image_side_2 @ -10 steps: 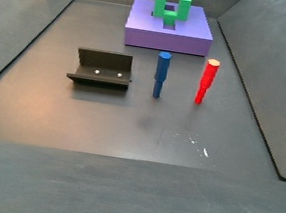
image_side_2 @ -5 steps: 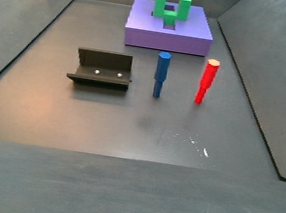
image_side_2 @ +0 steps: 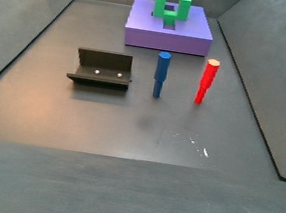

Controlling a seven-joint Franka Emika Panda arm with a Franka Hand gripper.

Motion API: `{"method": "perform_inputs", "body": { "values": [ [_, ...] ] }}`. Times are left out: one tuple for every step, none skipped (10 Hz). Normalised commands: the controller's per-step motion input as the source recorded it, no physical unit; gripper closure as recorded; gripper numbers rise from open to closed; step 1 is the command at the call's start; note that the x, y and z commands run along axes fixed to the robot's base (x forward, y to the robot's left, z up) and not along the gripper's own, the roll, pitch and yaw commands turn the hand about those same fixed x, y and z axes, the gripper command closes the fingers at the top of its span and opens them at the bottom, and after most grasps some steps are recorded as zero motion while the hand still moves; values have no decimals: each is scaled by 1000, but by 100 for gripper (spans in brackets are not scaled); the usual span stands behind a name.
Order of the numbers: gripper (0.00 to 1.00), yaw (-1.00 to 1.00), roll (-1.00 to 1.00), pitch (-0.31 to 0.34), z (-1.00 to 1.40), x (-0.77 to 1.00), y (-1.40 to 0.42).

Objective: Pick up the brown object. Move up. Place the brown object on the fixture. Regrasp the brown object. Move to above the board. Insert the brown object.
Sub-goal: Insert the brown object.

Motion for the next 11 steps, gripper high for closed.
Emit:
{"method": "perform_inputs", "body": {
  "values": [
    [100,-629,-453,-57,31,0,-80],
    [100,-629,-451,-51,26,0,-80],
    [100,-626,-440,-4,0,0,-9],
    [100,-574,-416,0,-194,0,0],
    [100,-589,-364,0,-363,-14,0],
    [100,-597,-127,-51,-506,-134,-77],
    [100,-569,13,-20,-454,-97,-140],
    [100,-403,449,29,-166,0,-377],
    [100,-480,366,44,-51,-11,-386],
    [100,-431,287,14,-17,-69,-323],
    [100,-174,144,0,0,-160,-60]
  ]
}}
